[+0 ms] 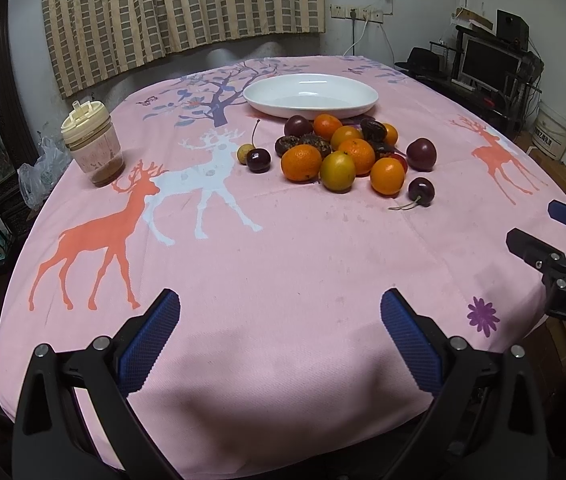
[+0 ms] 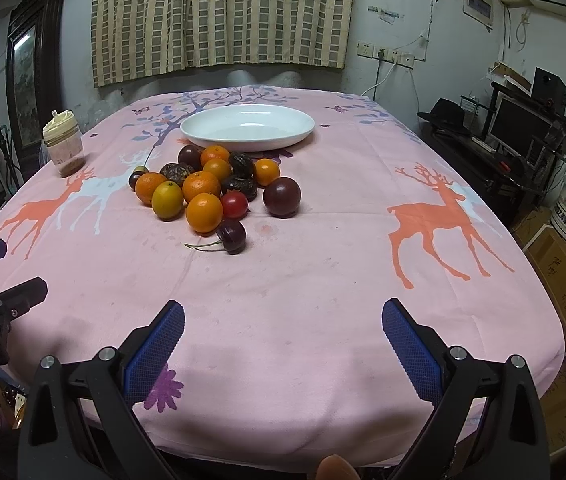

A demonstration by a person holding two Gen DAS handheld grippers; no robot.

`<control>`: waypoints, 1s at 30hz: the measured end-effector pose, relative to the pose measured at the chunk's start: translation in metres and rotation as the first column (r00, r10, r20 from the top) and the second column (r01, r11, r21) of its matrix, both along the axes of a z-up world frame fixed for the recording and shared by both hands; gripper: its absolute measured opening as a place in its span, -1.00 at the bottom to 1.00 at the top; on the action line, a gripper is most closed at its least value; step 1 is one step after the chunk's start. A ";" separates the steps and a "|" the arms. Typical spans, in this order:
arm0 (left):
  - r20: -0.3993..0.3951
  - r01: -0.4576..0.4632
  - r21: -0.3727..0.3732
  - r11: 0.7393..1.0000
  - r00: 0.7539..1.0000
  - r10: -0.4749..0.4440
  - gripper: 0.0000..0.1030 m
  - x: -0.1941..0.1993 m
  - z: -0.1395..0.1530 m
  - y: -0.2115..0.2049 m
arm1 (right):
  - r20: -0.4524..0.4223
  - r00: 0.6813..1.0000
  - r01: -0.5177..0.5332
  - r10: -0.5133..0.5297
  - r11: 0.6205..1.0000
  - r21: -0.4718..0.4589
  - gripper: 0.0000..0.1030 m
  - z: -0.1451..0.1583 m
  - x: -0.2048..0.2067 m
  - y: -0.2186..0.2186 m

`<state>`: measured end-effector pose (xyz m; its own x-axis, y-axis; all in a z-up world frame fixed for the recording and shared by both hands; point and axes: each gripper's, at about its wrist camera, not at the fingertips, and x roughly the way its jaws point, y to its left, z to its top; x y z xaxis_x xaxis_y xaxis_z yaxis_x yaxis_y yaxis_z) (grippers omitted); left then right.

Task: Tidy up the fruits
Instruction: 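Grasp a yellow tomato with the left tool while the right tool grasps a dark plum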

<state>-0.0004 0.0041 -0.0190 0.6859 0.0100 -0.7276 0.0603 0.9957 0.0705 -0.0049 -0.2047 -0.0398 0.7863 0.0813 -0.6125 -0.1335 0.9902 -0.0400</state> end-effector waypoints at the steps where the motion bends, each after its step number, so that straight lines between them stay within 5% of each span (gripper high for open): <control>1: -0.003 0.000 -0.001 1.000 1.000 0.000 0.91 0.000 -0.001 0.001 | -0.001 1.000 -0.002 0.002 1.000 0.002 0.93 -0.001 0.000 0.000; 10: -0.049 -0.020 -0.043 0.999 0.999 0.018 0.91 0.013 -0.019 0.021 | -0.029 0.997 -0.074 0.077 0.994 0.077 0.91 -0.013 0.017 0.011; 16: -0.068 -0.032 -0.114 0.993 0.997 0.024 0.91 0.027 -0.030 0.042 | -0.074 0.986 -0.140 0.149 0.984 0.109 0.10 -0.017 0.060 0.030; 20: -0.063 -0.030 -0.135 0.990 0.998 0.021 0.91 0.035 -0.031 0.052 | -0.128 0.983 -0.119 0.133 0.987 0.108 -0.13 -0.023 0.092 0.037; 25: -0.072 -0.013 -0.166 0.986 0.997 0.001 0.91 0.049 -0.033 0.057 | -0.168 0.974 -0.136 0.152 0.985 0.107 -0.14 -0.028 0.112 0.042; 28: -0.071 0.010 -0.163 0.987 0.997 -0.022 0.90 0.057 -0.032 0.051 | -0.189 0.968 -0.146 0.167 0.982 0.116 -0.46 -0.033 0.119 0.044; 30: -0.069 0.033 -0.157 0.987 0.997 -0.044 0.82 0.064 -0.030 0.044 | -0.180 0.967 -0.157 0.178 0.980 0.122 -0.47 -0.034 0.117 0.043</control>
<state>0.0633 0.0486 -0.0490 0.6297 -0.1325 -0.7654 0.0982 0.9910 -0.0907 0.1123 -0.1617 -0.0738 0.6263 0.2742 -0.7298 -0.2930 0.9503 0.1056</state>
